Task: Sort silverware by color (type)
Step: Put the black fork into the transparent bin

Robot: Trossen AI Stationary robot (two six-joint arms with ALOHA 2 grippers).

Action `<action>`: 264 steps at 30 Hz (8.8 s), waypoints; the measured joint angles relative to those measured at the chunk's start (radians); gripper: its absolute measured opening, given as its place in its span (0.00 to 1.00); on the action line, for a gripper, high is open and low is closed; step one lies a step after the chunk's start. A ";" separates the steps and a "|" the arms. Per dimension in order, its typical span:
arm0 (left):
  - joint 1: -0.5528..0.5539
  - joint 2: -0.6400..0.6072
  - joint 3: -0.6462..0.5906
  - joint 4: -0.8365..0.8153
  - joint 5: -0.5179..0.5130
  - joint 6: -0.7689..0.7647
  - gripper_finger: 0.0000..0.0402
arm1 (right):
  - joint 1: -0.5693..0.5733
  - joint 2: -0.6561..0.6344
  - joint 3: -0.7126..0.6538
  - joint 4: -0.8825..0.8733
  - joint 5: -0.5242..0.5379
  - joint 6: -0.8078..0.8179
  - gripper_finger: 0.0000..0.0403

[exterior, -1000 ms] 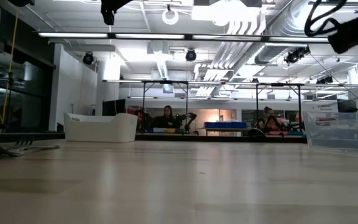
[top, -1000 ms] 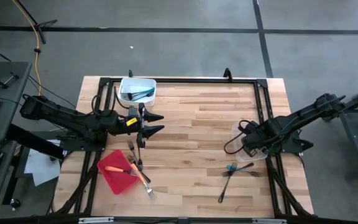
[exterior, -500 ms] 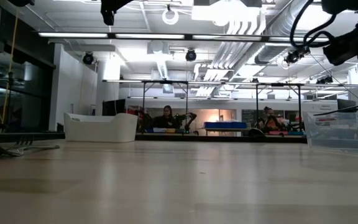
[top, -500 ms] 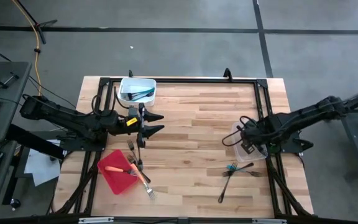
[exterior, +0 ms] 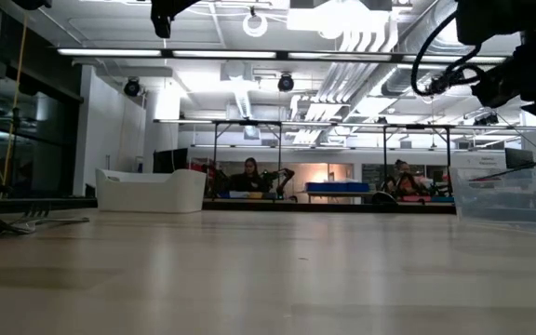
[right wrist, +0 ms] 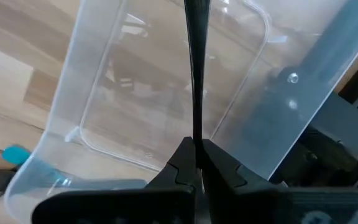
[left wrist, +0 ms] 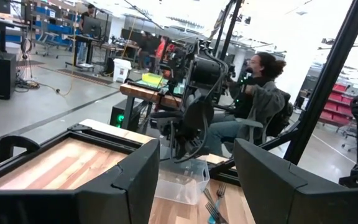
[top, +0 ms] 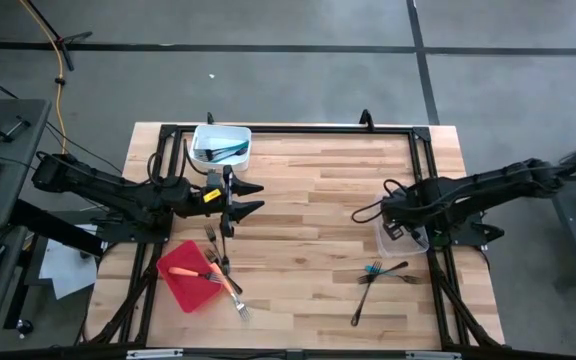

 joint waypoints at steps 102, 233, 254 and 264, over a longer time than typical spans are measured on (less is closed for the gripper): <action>0.000 0.000 0.000 0.001 0.002 -0.038 0.49 | -0.036 0.145 0.166 1.530 0.228 -0.936 0.38; 0.099 0.130 0.188 -0.097 0.125 -0.132 0.00 | -0.034 0.145 0.166 1.468 0.218 -0.835 0.38; 0.159 0.177 -0.073 0.445 0.226 -0.244 0.00 | -0.034 0.144 0.166 1.468 0.218 -0.835 0.38; 0.148 0.174 -0.020 0.322 0.286 -0.077 0.00 | -0.034 0.145 0.166 1.470 0.218 -0.838 0.38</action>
